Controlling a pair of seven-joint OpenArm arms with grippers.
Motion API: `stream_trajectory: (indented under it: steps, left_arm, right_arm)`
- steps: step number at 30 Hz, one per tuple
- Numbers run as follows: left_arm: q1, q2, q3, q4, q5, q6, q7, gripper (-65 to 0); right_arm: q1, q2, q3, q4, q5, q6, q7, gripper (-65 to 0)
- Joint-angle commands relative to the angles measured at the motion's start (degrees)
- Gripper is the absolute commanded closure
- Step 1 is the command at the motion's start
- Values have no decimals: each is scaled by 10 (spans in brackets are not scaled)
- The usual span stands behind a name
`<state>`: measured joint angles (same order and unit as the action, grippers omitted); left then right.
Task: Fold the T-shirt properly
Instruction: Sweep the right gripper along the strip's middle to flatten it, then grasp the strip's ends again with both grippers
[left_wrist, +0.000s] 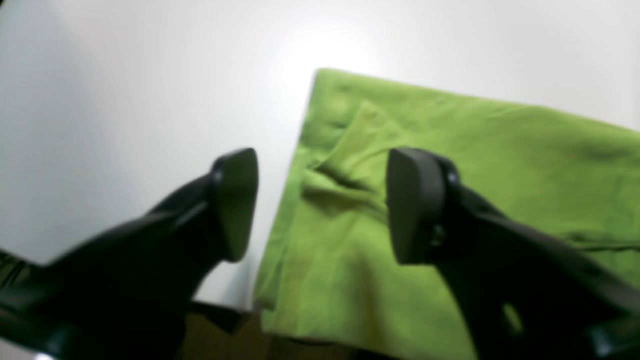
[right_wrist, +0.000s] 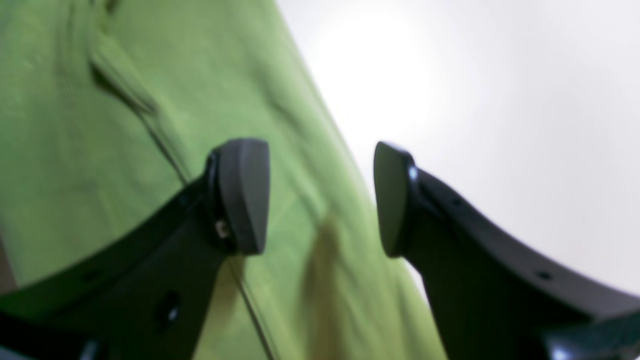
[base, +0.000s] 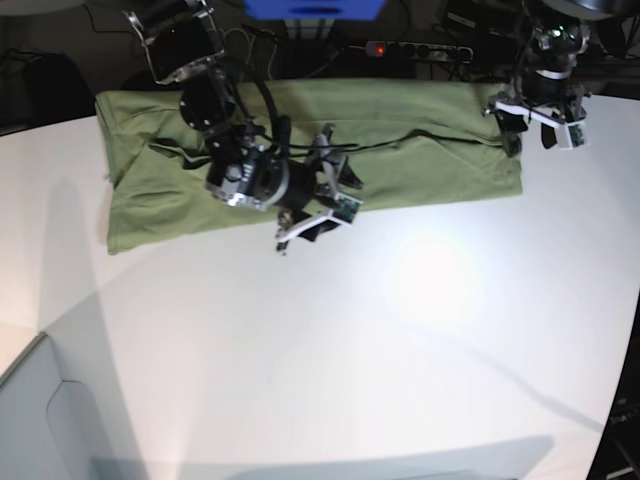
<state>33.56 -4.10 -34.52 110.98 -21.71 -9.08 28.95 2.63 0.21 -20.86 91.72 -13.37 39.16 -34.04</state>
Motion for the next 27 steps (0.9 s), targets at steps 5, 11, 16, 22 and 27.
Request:
stream_trajectory:
  steps: [5,11,16,22,27]
  left_arm:
    - [-18,-4,-2,-20,-4,1,-14,-435]
    - [-49,-5,-2,-73,-4,1,-14,-437]
    - [-64,-4,8,-97,-4,1,-14,-437]
    - [-66,-4,8,-130,-4,1,-14,-435]
    - [-66,-4,5,-130,-4,1,-14,-434]
  right_arm:
    - [-14,15,53,41,8,8,14,-317]
    - [-37,38,85,58,8,8,14,-317]
    - [-45,52,86,58,8,8,14,-317]
    - [-46,63,86,58,8,8,14,-317]
    - [-46,63,100,58,8,8,14,-317]
